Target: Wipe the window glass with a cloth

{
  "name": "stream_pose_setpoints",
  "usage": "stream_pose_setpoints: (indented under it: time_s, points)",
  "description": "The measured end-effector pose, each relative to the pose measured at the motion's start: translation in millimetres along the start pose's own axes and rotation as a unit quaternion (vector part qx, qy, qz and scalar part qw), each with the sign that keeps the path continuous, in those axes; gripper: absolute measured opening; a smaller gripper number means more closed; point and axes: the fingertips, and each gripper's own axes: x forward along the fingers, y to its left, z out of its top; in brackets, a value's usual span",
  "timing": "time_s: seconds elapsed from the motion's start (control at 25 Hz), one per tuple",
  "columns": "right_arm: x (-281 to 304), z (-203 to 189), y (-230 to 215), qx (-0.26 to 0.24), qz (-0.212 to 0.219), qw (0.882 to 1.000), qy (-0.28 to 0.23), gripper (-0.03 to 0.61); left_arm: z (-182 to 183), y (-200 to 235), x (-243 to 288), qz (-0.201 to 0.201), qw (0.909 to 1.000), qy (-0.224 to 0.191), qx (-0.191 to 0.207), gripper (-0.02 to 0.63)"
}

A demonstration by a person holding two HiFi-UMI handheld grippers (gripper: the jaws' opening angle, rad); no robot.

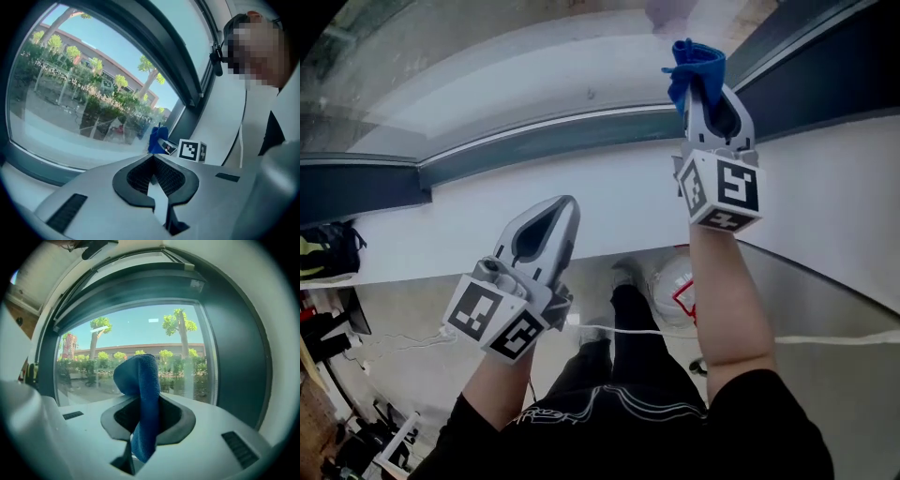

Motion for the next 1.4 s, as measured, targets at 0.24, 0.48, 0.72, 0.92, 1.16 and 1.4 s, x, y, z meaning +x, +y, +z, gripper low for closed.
stream_pose_setpoints:
  time_s: [0.24,0.48,0.72,0.92,1.16,1.4]
  points:
    - [-92,111,121,-0.01,0.109,0.994,0.015,0.063,79,-41,-114,-0.021,0.9973,-0.04,0.058,0.006]
    - [-256,233,189,-0.001,0.202,0.979,0.034,0.063,121,-120,-253,-0.047,0.9939,-0.036,0.093,0.006]
    - [-371,334,223,0.027,0.239,0.97,0.02,0.063,180,-197,-365,-0.088,0.9827,-0.069,0.148,0.006]
    - [-432,378,261,0.023,0.302,0.953,0.015,0.063,211,-238,-422,-0.102,0.9785,-0.1,0.149,0.006]
    - [-463,411,286,0.048,0.331,0.943,-0.001,0.063,228,-263,-462,-0.106,0.9736,-0.108,0.171,0.006]
    - [-473,419,298,0.05,0.342,0.938,-0.005,0.063,230,-273,-475,-0.1,0.9725,-0.12,0.173,0.006]
